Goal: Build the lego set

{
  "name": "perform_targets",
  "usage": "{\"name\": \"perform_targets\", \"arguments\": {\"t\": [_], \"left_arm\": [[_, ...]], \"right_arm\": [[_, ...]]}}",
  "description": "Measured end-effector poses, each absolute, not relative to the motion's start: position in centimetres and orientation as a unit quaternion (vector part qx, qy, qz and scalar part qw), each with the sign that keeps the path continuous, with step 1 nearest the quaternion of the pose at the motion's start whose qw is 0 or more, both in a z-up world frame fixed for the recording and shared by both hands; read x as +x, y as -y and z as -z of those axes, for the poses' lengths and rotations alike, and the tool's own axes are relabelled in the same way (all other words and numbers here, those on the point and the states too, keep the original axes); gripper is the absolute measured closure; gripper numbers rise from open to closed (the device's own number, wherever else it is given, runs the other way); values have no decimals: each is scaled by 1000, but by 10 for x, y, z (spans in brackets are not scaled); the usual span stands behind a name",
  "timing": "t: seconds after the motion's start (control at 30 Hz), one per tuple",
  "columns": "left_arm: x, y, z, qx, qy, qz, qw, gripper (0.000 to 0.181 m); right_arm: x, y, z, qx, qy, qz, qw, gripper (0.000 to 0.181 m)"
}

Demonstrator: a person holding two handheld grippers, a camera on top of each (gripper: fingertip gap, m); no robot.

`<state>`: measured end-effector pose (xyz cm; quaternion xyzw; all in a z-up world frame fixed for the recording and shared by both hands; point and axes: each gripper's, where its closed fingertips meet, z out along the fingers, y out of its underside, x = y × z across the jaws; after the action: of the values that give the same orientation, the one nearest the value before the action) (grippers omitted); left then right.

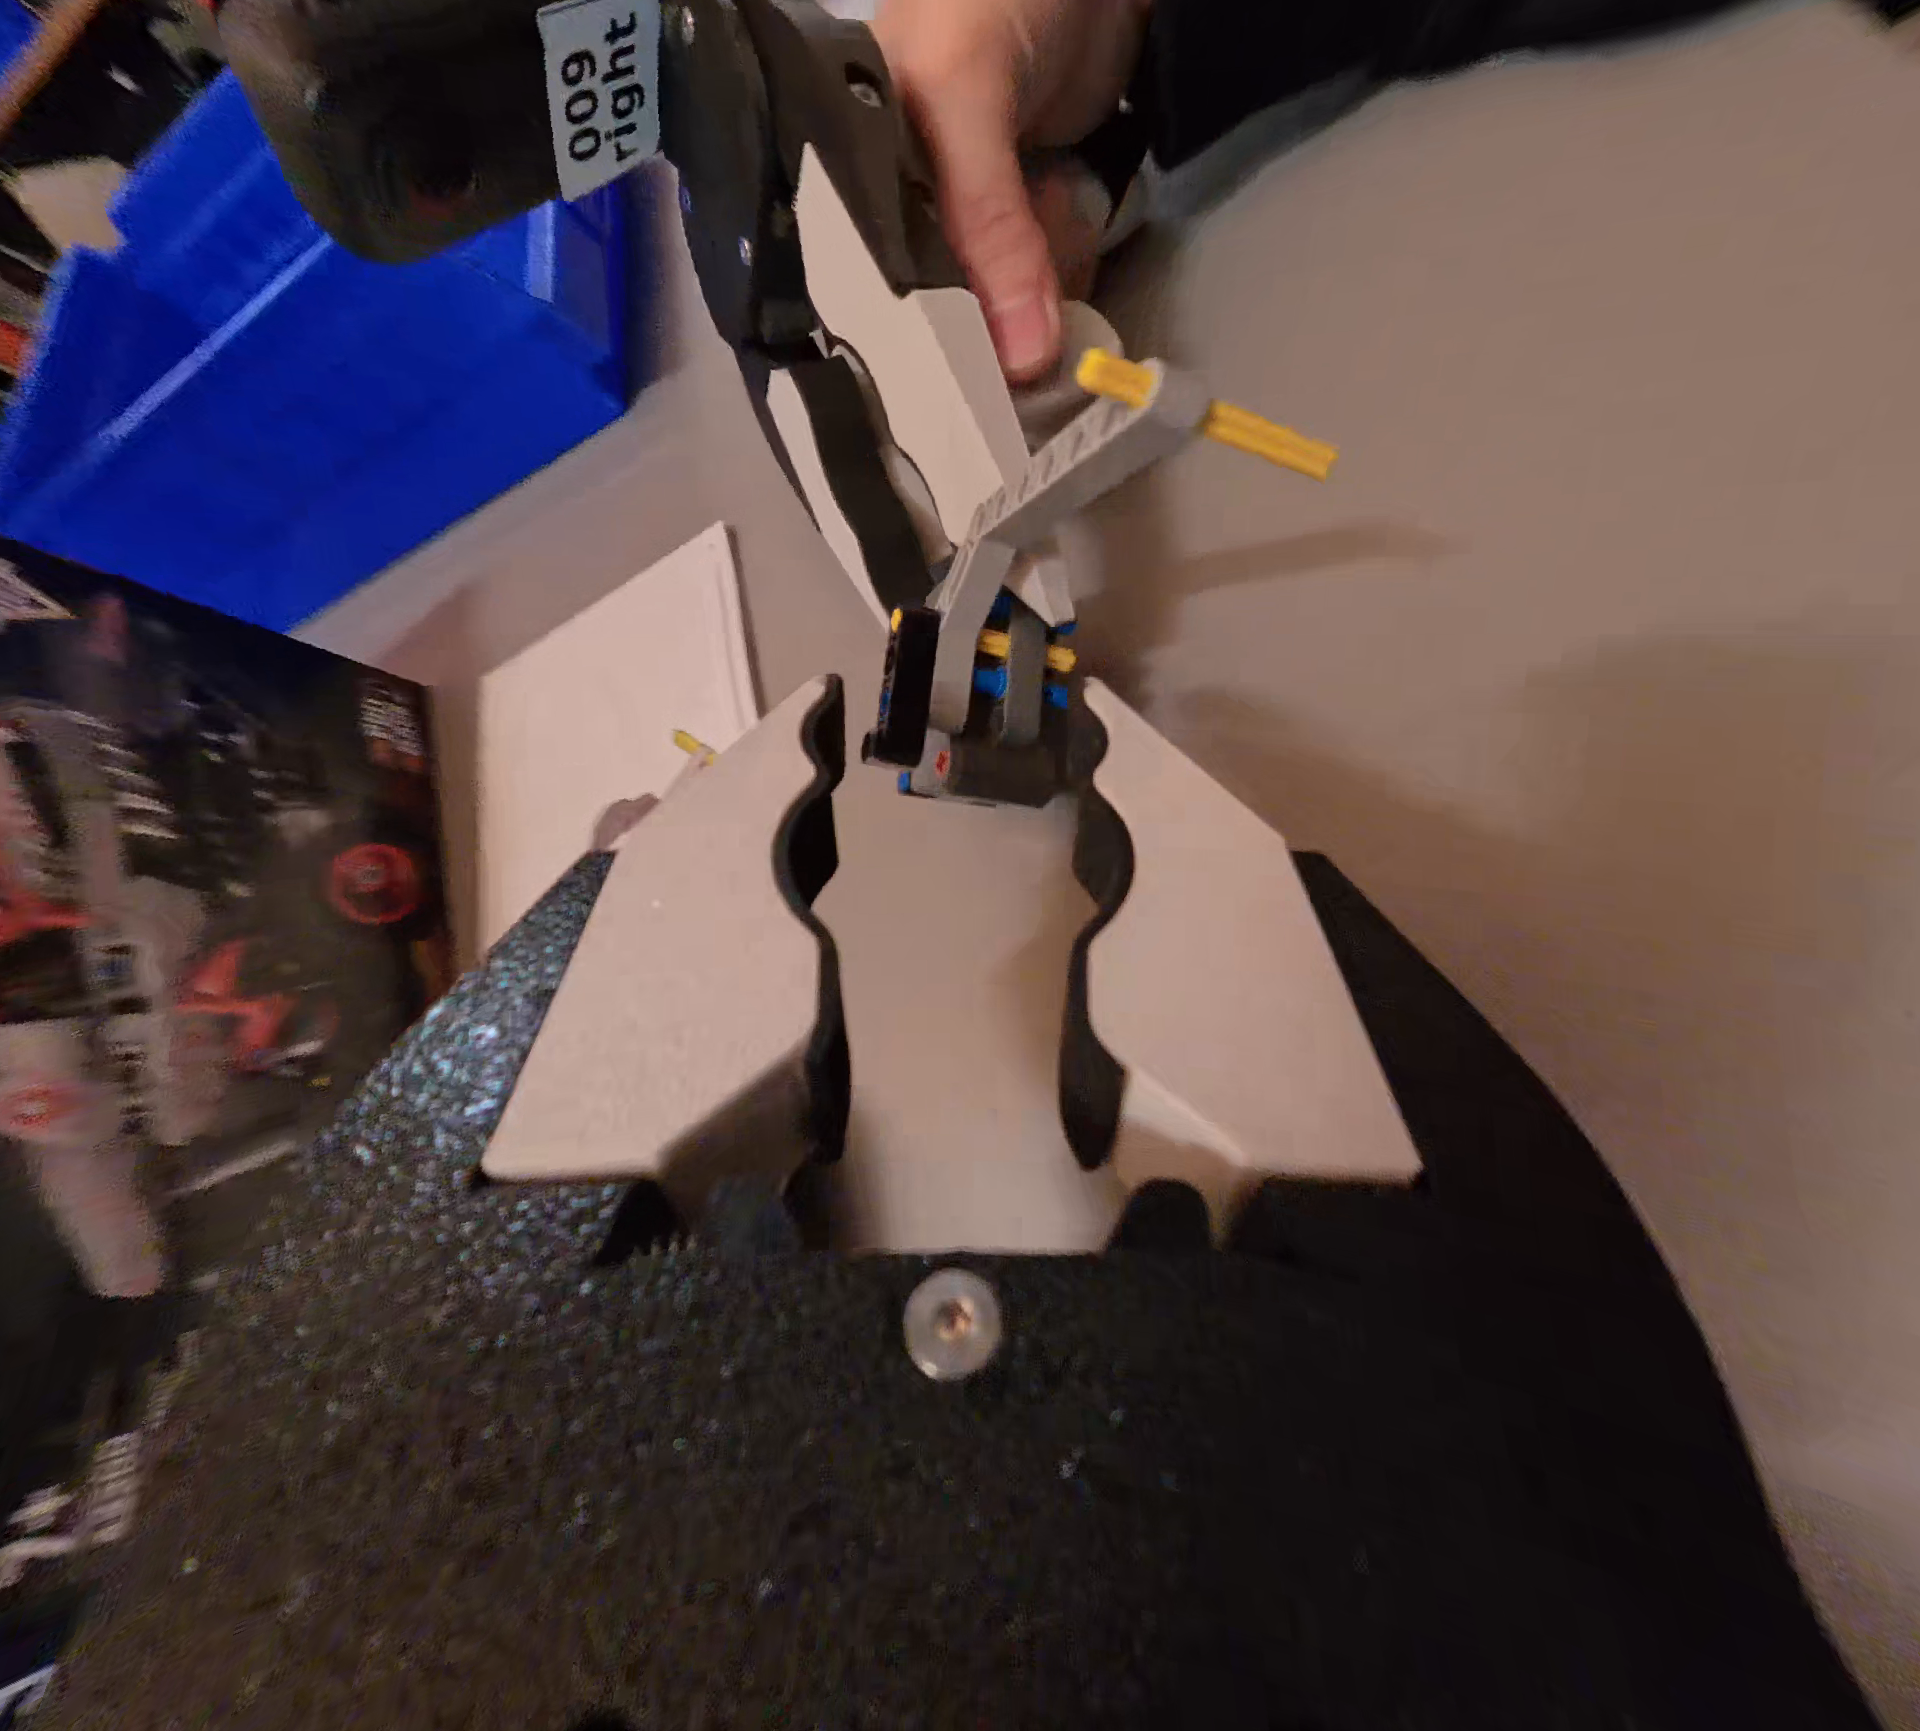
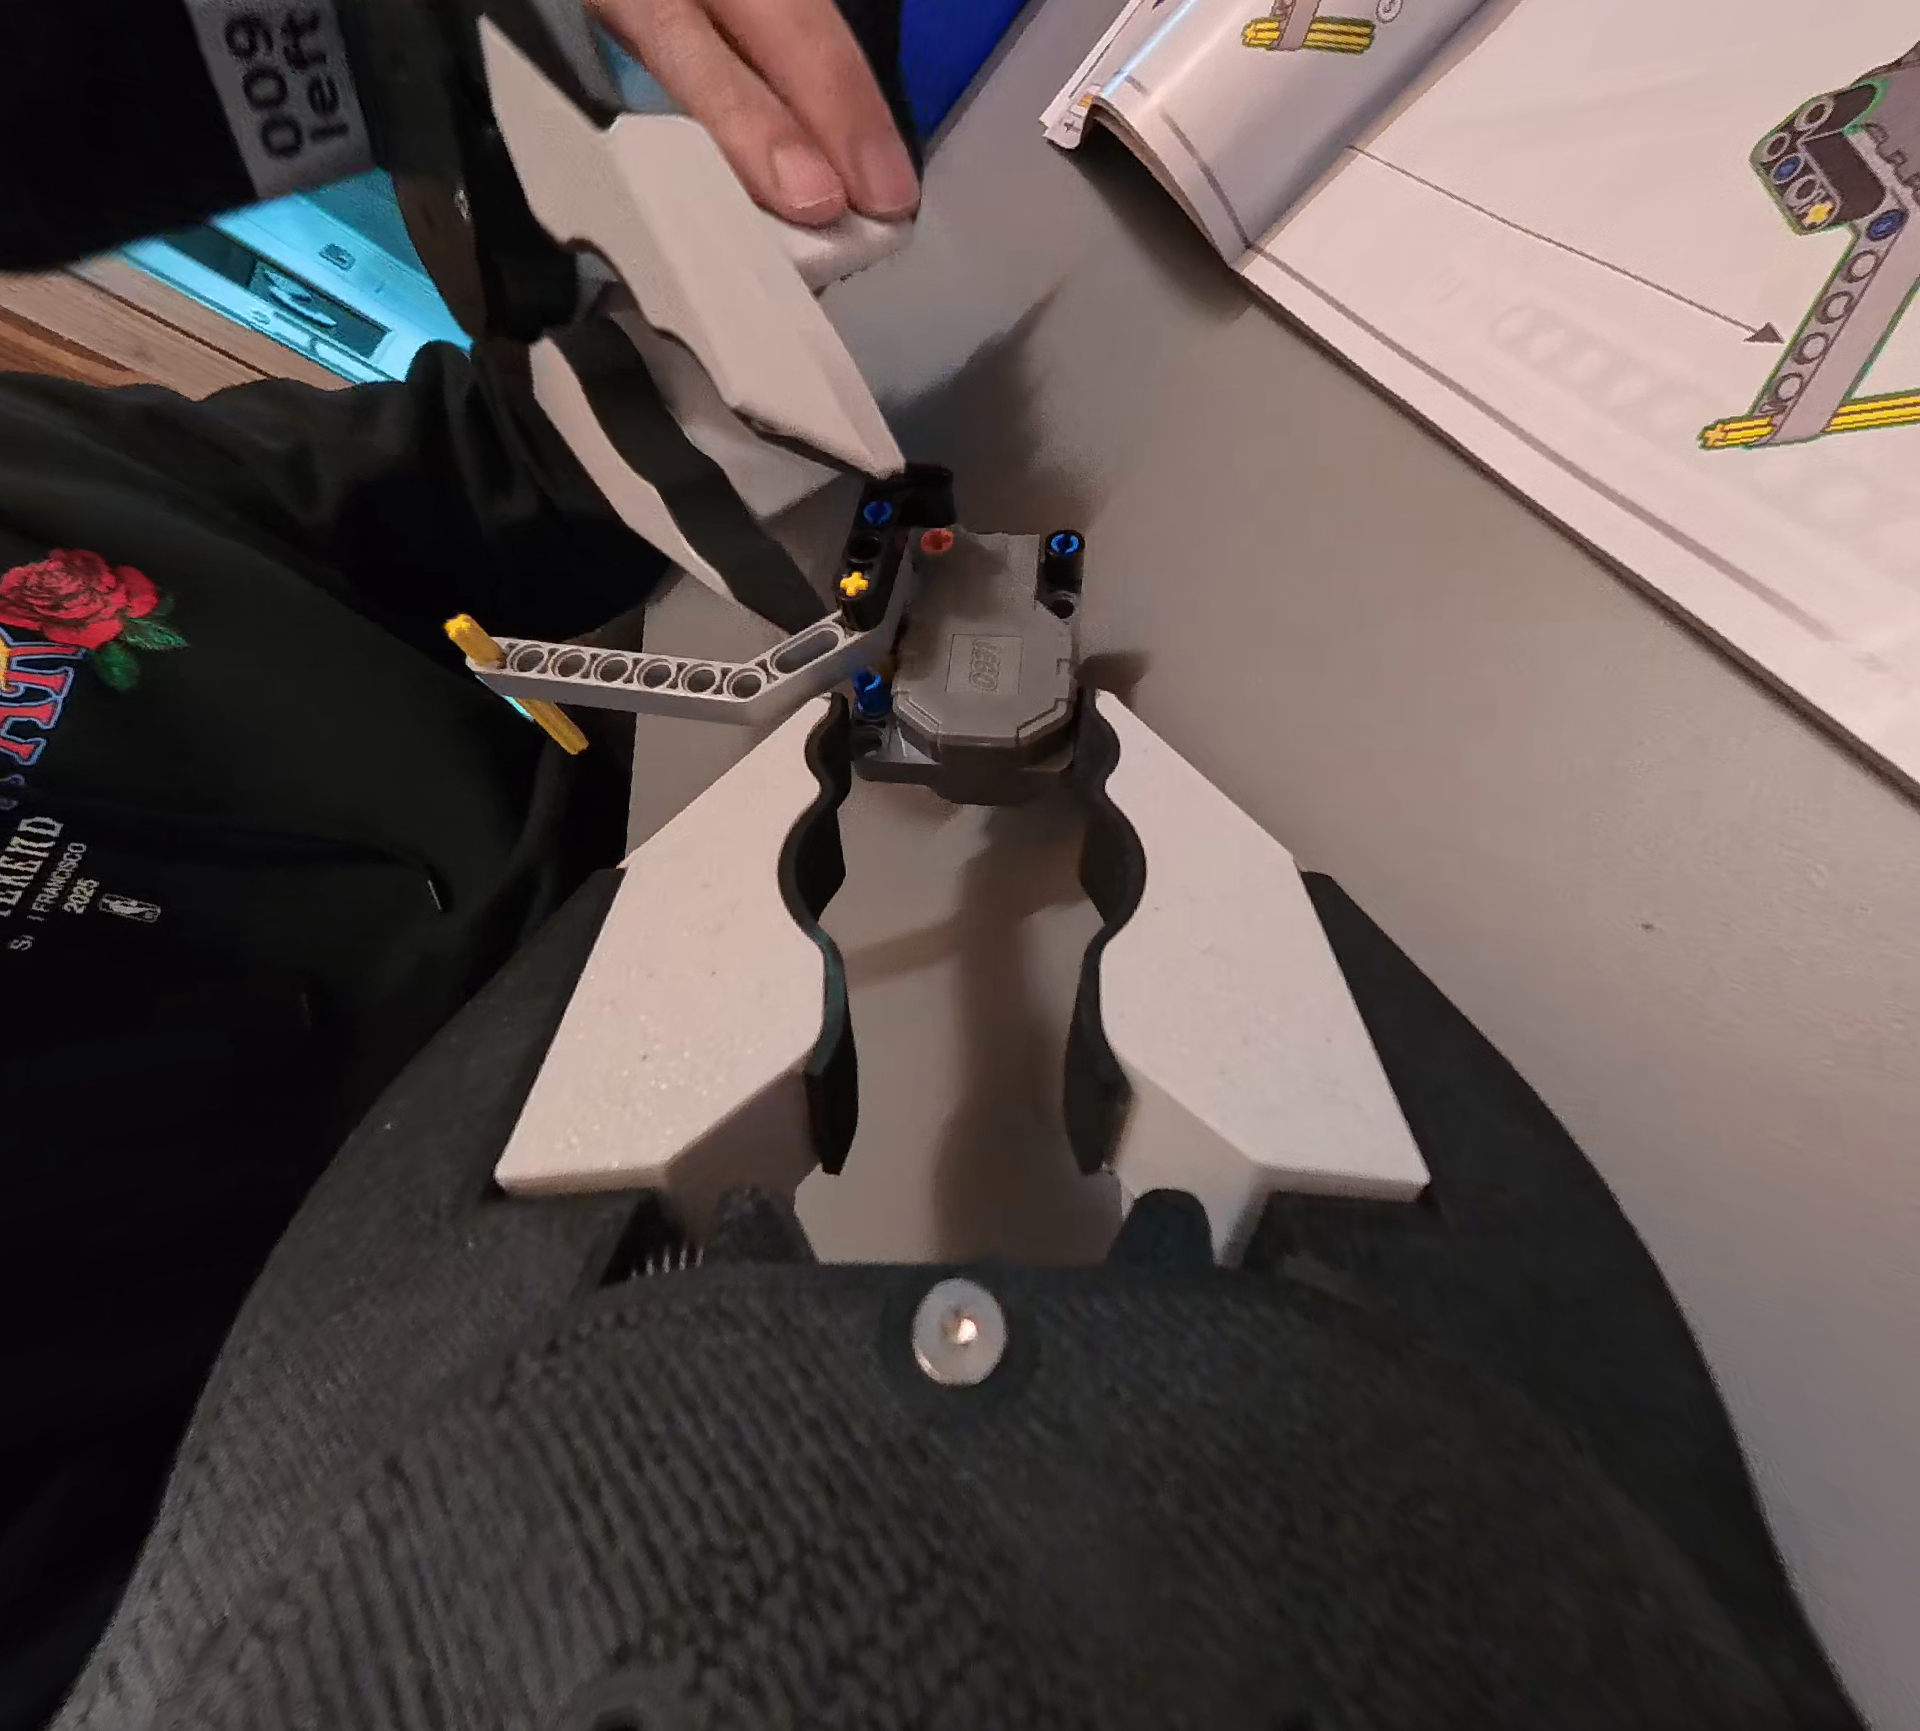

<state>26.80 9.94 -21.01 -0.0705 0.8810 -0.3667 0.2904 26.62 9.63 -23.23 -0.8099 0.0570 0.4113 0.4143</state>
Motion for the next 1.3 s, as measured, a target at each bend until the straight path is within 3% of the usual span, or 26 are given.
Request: {"name": "perform_targets", "arguments": {"t": [0.3, 0.5, 1.3], "left_arm": [[276, -104, 222, -45, -886, 301, 351, 137], [275, -102, 218, -45, -881, 309, 355, 150], [274, -102, 215, -7, -878, 270, 395, 152]], "right_arm": [[266, -96, 231, -805, -61, -421, 414, 140], [265, -96, 231, -803, -60, -424, 414, 140], [265, -96, 231, -802, -62, -427, 413, 140]]}}
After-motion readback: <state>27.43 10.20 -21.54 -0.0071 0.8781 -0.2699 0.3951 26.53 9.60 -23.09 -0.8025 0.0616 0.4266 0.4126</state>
